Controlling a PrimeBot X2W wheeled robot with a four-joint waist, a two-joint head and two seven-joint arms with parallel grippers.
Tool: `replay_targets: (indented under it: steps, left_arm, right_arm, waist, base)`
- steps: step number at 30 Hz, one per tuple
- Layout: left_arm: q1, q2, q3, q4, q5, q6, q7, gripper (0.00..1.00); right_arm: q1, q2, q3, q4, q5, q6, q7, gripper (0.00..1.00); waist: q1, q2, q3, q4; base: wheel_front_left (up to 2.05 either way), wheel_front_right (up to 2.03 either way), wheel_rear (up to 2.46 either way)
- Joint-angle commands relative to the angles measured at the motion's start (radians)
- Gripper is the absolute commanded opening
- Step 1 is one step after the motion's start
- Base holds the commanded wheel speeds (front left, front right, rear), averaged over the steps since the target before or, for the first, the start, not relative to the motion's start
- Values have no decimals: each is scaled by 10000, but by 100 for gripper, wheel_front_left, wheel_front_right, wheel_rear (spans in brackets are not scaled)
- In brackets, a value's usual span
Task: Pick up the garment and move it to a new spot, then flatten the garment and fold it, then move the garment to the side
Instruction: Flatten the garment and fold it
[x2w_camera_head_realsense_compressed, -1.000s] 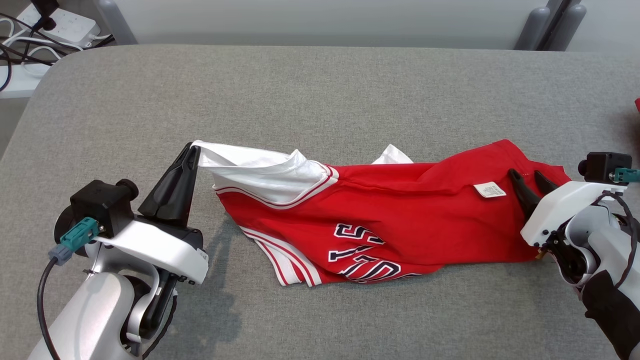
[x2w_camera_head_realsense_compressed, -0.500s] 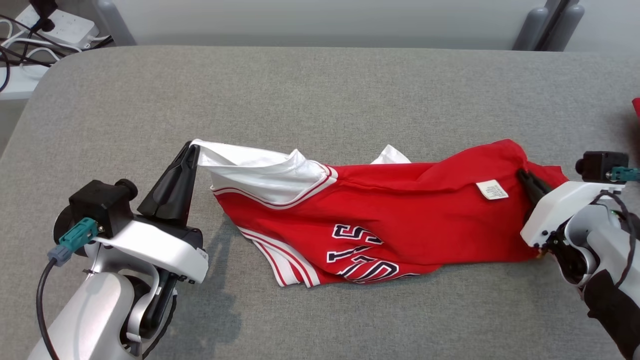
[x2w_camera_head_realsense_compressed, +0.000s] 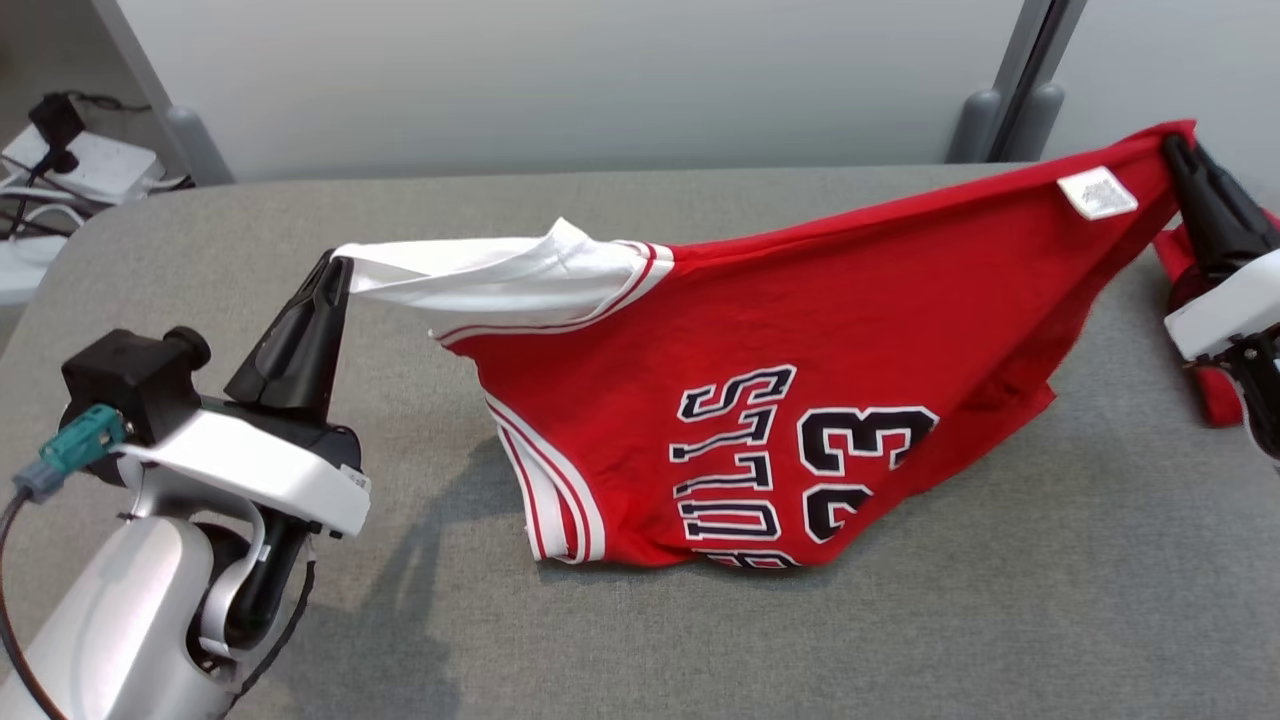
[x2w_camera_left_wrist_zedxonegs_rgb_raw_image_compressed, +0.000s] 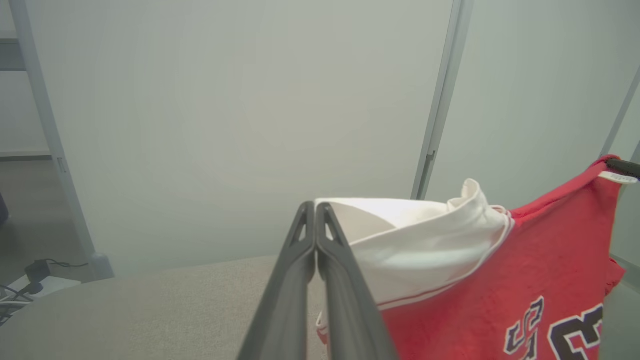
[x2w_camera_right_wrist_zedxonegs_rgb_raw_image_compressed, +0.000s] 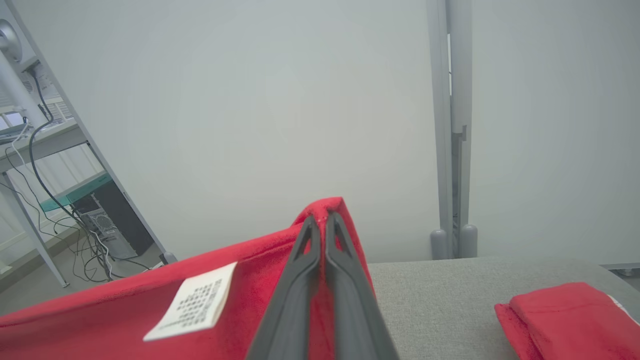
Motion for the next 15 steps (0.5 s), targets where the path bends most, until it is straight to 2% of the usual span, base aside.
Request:
replay_targets:
  steps: [1,3,8,15]
  left_arm:
    - [-693,457,505,-233,-122,-148,63,0]
    - [-764,489,519,-263,-204,-222,136,0]
    - [-1109,819,673,-612,-579,-550,568,0]
    - [-1602,1417,1259,-2098,-1548,-640,1650,0]
  right_arm:
    - [334,-354,-169,-568,138,12,-139,0]
    - [460,-492,-250,-846,273,12,-139,0]
    - [1028,-1347,-742,-2367,1260,12,-54,0]
    - [1696,-3115,-1615,-4265,1981,12,50,0]
  waist:
    - [0,0,-327,-191]
    - [0,0,-432,-225]
    - [0,0,-999,-401]
    - [0,0,-1511,-529]
  base:
    - [0,0,0]
    - [0,0,0]
    - [0,0,0]
    - [0,0,0]
